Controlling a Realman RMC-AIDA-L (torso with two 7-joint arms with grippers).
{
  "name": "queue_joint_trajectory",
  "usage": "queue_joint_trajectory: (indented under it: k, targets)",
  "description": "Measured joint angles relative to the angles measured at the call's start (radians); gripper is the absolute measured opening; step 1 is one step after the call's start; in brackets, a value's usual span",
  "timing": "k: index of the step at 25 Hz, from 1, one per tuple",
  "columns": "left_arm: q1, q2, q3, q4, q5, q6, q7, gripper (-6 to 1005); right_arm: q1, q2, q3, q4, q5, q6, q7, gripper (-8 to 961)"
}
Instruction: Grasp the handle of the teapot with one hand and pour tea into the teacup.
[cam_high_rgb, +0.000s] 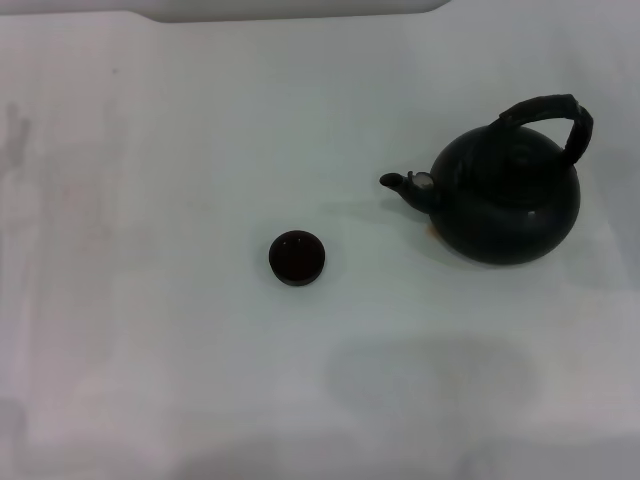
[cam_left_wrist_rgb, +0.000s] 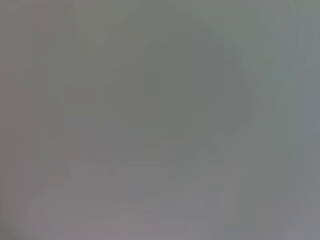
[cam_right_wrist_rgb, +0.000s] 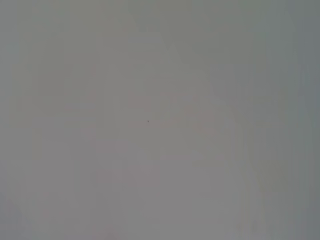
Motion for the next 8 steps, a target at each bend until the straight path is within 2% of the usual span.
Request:
queue_joint_trajectory:
  k: [8]
  targets:
    - [0.010, -0.001, 0.002, -0.004, 0.001, -0.009, 0.000, 876, 0.000, 0.000, -0.005, 0.007, -0.003, 0.007, 0.001, 644]
